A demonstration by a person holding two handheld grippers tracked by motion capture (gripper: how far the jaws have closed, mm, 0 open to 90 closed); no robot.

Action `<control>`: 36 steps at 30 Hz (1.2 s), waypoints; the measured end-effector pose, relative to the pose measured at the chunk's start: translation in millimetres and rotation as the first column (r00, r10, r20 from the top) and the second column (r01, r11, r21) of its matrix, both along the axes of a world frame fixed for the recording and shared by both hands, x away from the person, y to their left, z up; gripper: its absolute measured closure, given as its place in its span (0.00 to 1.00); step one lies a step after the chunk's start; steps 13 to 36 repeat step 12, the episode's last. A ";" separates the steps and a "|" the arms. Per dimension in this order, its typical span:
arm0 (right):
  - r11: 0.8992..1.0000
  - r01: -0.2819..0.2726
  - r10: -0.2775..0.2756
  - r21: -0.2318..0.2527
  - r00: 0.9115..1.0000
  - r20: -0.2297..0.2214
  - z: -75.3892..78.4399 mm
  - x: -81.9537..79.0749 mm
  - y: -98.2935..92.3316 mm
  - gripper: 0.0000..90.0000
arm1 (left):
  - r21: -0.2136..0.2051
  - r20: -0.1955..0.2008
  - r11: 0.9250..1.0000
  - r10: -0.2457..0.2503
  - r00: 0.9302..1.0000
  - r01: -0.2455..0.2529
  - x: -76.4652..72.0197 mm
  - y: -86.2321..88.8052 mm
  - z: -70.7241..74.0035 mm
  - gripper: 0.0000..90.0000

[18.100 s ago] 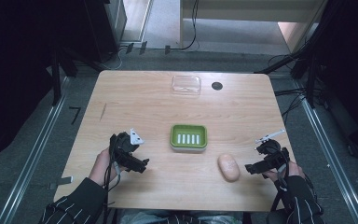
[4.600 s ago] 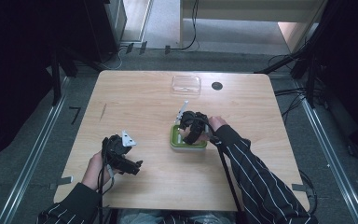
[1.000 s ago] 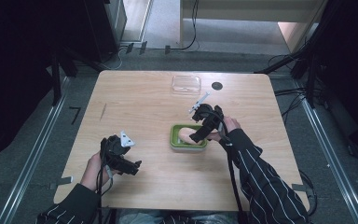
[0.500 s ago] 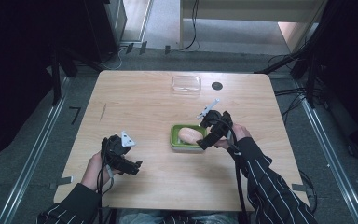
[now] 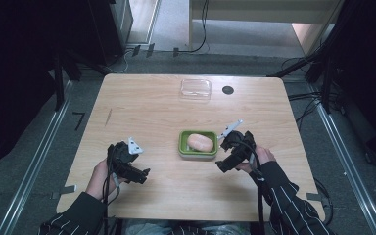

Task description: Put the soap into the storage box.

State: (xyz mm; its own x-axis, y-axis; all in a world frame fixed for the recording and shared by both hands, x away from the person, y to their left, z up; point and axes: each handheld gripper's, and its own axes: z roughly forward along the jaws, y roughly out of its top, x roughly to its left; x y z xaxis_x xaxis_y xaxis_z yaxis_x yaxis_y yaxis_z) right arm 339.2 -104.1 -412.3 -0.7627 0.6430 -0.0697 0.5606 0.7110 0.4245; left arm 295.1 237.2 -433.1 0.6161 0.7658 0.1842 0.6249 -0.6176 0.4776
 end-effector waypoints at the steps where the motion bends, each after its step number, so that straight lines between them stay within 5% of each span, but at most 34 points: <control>1: 1.000 -0.009 0.009 -0.003 1.000 -0.008 -2.1 -2.3 -1.0 0.05 | 0.001 -0.001 1.000 0.001 1.000 -0.001 0.1 0.0 -0.1 0.00; 12: 0.997 -0.017 0.010 -0.080 0.997 -0.081 -23.2 -24.0 -16.9 0.06 | 0.009 -0.003 1.000 -0.010 1.000 0.010 1.1 -3.2 -0.3 0.00; 36: 0.997 -0.017 0.010 -0.080 0.997 -0.081 -23.2 -24.0 -16.9 0.06 | 0.009 -0.003 1.000 -0.010 1.000 0.010 1.1 -3.2 -0.3 0.00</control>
